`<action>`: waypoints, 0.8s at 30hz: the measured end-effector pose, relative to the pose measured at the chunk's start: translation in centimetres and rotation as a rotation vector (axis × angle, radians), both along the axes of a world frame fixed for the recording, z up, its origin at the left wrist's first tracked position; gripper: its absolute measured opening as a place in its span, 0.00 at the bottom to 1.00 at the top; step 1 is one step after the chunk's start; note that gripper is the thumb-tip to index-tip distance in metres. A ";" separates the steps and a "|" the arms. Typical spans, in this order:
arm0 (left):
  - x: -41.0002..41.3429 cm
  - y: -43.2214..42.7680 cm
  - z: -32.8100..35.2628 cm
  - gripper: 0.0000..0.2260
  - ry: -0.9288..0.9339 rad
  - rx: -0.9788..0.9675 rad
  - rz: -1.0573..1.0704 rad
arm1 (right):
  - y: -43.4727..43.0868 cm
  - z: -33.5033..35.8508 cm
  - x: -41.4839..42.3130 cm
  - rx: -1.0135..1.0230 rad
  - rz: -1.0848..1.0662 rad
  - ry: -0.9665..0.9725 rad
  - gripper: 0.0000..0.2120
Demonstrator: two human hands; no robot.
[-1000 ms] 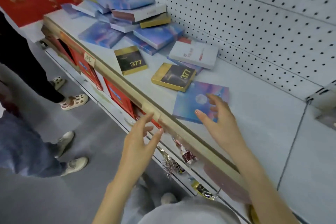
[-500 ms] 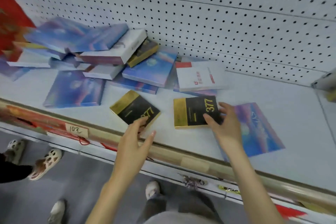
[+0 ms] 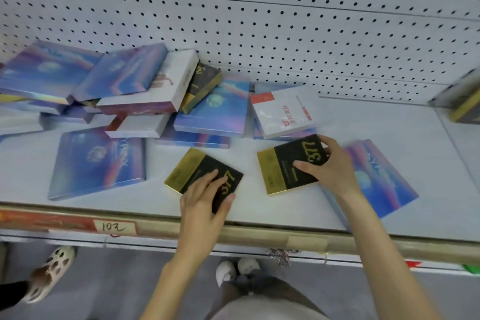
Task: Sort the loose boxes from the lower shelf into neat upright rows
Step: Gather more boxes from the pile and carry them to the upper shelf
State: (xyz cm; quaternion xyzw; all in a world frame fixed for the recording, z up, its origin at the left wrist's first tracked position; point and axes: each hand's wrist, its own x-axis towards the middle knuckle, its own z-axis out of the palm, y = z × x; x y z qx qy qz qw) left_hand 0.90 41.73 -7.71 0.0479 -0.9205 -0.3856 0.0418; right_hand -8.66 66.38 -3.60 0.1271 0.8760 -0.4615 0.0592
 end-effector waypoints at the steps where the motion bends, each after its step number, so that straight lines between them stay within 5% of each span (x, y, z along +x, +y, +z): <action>1: -0.1 0.0 0.2 0.24 -0.010 0.037 0.007 | -0.3 0.3 0.5 -0.069 -0.042 0.025 0.31; 6: -0.6 0.3 1.6 0.26 -0.061 0.182 0.053 | -2.2 1.1 4.4 -0.536 -0.147 -0.052 0.12; 8: -0.7 0.8 2.2 0.25 -0.091 0.240 0.041 | -3.2 1.3 5.6 -0.830 -0.258 -0.173 0.15; 11: -0.8 1.8 3.5 0.17 -0.153 0.593 0.073 | -4.5 1.4 6.6 -1.049 -0.355 -0.253 0.25; 15: -1.2 3.1 5.0 0.17 -0.192 0.840 0.119 | -5.5 1.6 7.8 -1.088 -0.401 -0.201 0.27; 18: -1.6 4.5 5.6 0.13 -0.188 0.801 0.139 | -5.6 1.3 8.5 -1.037 -0.404 -0.211 0.20; 24: -2.7 6.2 5.6 0.17 -0.149 0.727 0.201 | -3.5 1.3 8.5 -0.582 -0.282 -0.133 0.13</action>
